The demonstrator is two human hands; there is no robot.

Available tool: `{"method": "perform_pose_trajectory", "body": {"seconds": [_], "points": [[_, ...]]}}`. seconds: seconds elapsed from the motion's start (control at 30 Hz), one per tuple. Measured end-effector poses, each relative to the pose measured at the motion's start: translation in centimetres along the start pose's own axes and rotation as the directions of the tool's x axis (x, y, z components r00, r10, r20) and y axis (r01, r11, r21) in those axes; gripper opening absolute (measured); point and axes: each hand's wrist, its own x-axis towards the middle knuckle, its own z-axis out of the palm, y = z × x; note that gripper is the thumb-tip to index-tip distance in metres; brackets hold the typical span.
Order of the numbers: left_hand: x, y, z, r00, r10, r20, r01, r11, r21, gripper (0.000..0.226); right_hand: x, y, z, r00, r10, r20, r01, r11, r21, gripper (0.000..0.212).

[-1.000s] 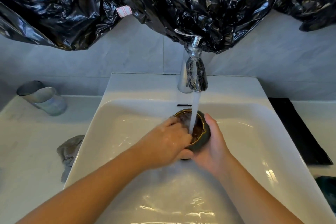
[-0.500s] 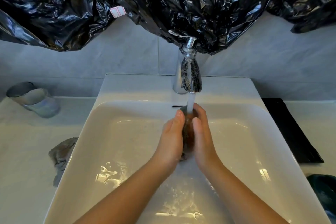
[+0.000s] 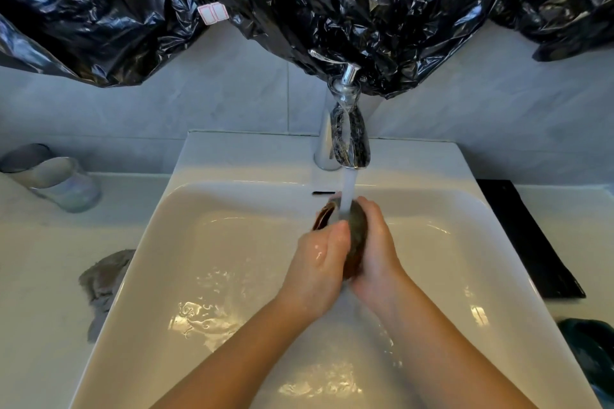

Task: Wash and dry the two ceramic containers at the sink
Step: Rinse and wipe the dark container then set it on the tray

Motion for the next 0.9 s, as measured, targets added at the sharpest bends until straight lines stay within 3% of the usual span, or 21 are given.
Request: {"method": "perform_pose_trajectory", "body": {"seconds": [0.07, 0.17, 0.2, 0.27, 0.37, 0.43, 0.5, 0.57, 0.73, 0.77, 0.83, 0.9], "points": [[-0.3, -0.3, -0.1, 0.999, -0.01, 0.052, 0.009, 1.0, 0.011, 0.04, 0.0, -0.1, 0.2, 1.0, 0.005, -0.028, -0.005, 1.0, -0.001, 0.038], [0.7, 0.6, 0.7, 0.945, -0.326, -0.018, 0.308, 0.908, -0.286, 0.039, -0.2, 0.6, 0.2, 0.962, -0.272, -0.01, 0.265, 0.943, -0.199, 0.022], [0.8, 0.7, 0.8, 0.933, -0.358, -0.032, 0.325, 0.881, -0.345, 0.04, -0.2, 0.8, 0.1, 0.944, -0.329, 0.005, 0.322, 0.92, -0.222, 0.022], [0.6, 0.8, 0.9, 0.965, -0.257, -0.055, 0.231, 0.93, -0.286, 0.046, -0.5, 0.7, 0.3, 0.948, -0.317, -0.023, 0.311, 0.94, -0.14, 0.021], [0.0, -0.4, -0.3, 0.999, -0.011, 0.049, 0.01, 1.0, 0.015, 0.057, -0.2, 0.1, 0.1, 0.998, -0.055, -0.026, 0.057, 0.996, 0.065, 0.043], [0.0, -0.6, -0.6, 0.994, -0.045, 0.103, 0.047, 0.999, -0.022, 0.054, -0.1, 0.2, 0.0, 0.998, -0.056, -0.035, 0.056, 0.998, -0.007, 0.048], [0.4, 0.1, -0.4, 0.985, -0.172, 0.033, 0.175, 0.973, -0.151, 0.044, -0.2, 0.6, 0.4, 0.968, -0.242, -0.07, 0.23, 0.963, -0.142, 0.035], [0.8, 0.8, -0.1, 0.951, -0.31, -0.009, 0.295, 0.913, -0.281, 0.042, 0.1, 1.2, 0.2, 0.925, -0.379, -0.016, 0.362, 0.895, -0.26, 0.025], [0.2, -0.2, -0.7, 0.982, -0.19, 0.022, 0.191, 0.968, -0.16, 0.042, 0.3, 0.2, 0.5, 0.991, -0.074, -0.112, 0.065, 0.995, -0.081, 0.033], [0.0, 0.0, -0.9, 0.981, -0.193, 0.037, 0.196, 0.97, -0.14, 0.044, 0.2, 0.1, 0.7, 0.989, -0.074, -0.131, 0.058, 0.991, -0.121, 0.033], [0.1, 0.1, -0.8, 0.975, -0.219, 0.037, 0.222, 0.963, -0.153, 0.047, 0.0, 0.2, 0.5, 0.96, -0.239, -0.143, 0.207, 0.956, -0.207, 0.037], [0.4, 1.1, -0.4, 0.949, -0.314, 0.014, 0.309, 0.927, -0.21, 0.045, -0.4, 0.1, 0.5, 0.936, -0.346, -0.062, 0.316, 0.907, -0.279, 0.048]]}}
